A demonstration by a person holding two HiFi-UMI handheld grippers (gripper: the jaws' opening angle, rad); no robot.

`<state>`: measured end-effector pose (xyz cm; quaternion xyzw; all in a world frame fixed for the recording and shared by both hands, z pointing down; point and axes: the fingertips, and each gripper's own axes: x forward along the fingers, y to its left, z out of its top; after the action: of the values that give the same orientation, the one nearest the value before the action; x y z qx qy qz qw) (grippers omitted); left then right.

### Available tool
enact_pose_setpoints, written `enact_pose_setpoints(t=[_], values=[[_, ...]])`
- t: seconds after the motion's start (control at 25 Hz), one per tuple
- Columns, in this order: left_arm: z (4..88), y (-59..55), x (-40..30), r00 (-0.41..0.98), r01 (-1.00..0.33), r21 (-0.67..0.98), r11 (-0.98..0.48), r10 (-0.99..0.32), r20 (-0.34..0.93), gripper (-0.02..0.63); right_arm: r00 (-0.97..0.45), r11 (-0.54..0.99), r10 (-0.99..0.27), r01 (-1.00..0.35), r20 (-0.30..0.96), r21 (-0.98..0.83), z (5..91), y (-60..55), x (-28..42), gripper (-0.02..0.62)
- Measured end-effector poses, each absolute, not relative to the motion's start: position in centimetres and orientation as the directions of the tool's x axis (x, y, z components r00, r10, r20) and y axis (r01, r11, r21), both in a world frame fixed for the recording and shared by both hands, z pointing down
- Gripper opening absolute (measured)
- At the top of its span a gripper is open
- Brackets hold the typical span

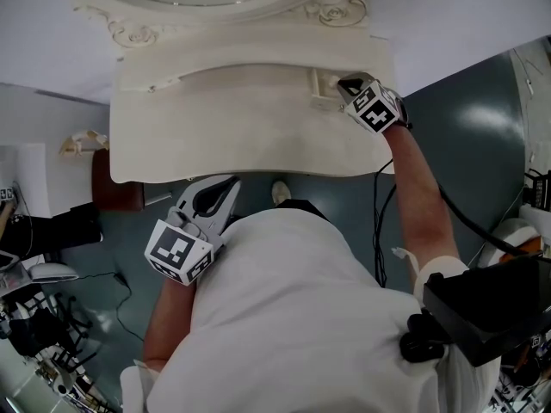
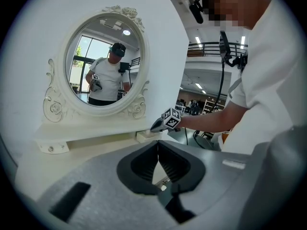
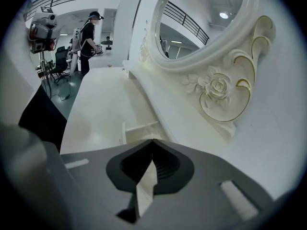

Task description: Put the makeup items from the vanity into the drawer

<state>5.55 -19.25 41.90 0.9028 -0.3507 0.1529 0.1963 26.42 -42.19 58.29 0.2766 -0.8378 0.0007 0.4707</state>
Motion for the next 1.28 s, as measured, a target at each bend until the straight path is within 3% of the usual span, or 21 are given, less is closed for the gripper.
enact_pose_setpoints(t=[0.64,1.28], values=[[42.0,-19.3,4.0,0.687,-0.713,0.252,-0.654,-0.584,0.432,0.003,-0.359,0.883,-0.363,-0.427,0.860,0.194,62.0,-43.0,26.5,0.003],[42.6,-19.2,3.0,0.693,-0.709,0.274,-0.649,-0.569,0.443,0.004,-0.356,0.865,-0.344,-0.481,0.869,0.145,62.6,-43.6,26.8,0.032]])
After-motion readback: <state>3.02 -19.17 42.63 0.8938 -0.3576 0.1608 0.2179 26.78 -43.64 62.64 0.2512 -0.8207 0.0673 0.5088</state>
